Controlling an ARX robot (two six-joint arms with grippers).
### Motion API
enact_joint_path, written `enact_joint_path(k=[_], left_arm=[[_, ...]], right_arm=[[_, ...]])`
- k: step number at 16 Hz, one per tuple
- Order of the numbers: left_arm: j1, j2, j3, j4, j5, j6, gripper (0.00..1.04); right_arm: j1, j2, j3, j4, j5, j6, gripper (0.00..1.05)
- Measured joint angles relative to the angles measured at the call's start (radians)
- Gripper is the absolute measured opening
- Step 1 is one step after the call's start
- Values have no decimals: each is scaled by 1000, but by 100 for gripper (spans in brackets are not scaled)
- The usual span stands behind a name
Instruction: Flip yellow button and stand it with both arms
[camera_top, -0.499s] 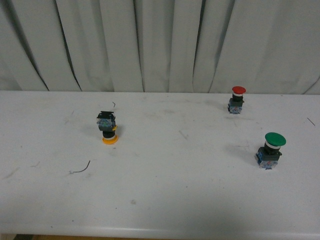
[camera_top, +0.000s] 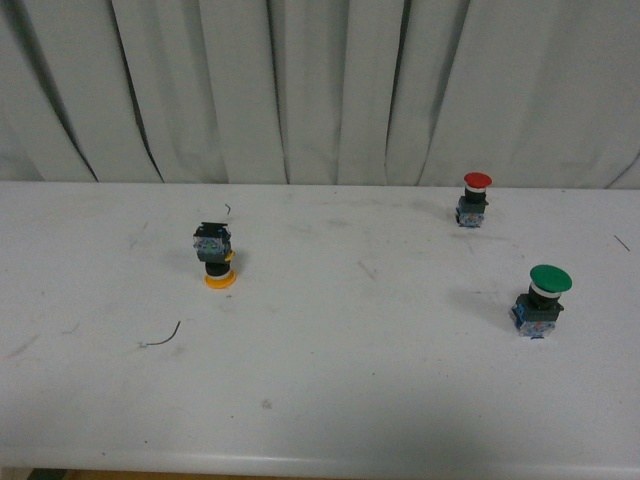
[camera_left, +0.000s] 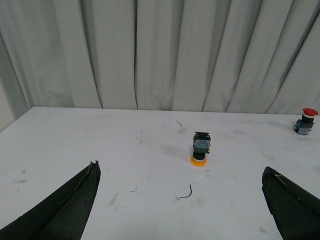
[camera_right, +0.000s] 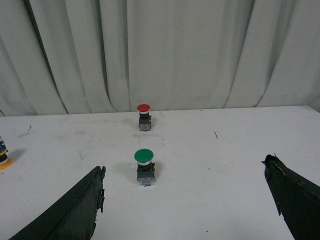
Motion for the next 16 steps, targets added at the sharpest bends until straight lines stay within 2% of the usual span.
enact_joint_path(k=[16], left_arm=[[0,0,0,0,0,0,98]], right_arm=[[0,0,0,0,0,0,98]])
